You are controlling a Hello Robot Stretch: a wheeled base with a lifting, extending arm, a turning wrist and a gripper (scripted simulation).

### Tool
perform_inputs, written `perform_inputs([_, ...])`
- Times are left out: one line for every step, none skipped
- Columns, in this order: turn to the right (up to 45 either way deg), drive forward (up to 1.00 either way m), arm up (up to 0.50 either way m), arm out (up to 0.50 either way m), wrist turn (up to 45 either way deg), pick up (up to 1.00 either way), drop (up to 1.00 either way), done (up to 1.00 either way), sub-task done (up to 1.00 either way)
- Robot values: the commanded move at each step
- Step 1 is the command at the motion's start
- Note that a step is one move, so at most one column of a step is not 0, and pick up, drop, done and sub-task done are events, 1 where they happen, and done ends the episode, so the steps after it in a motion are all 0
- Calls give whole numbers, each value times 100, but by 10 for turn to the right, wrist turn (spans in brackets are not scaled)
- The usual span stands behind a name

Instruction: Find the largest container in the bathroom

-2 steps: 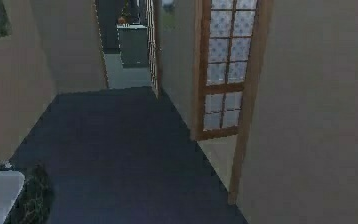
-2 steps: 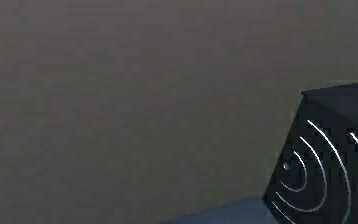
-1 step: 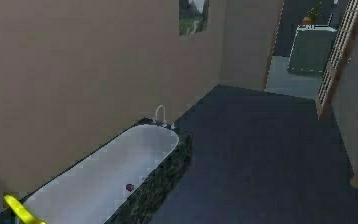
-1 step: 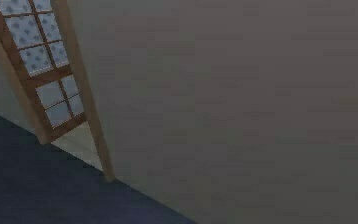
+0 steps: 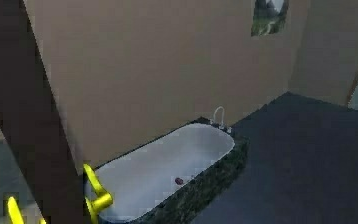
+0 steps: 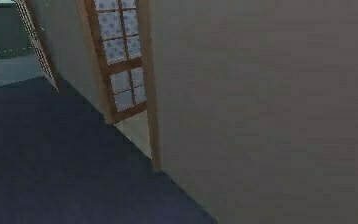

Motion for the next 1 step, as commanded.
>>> perform_inputs([0,0,0,0,0,0,0,100,0])
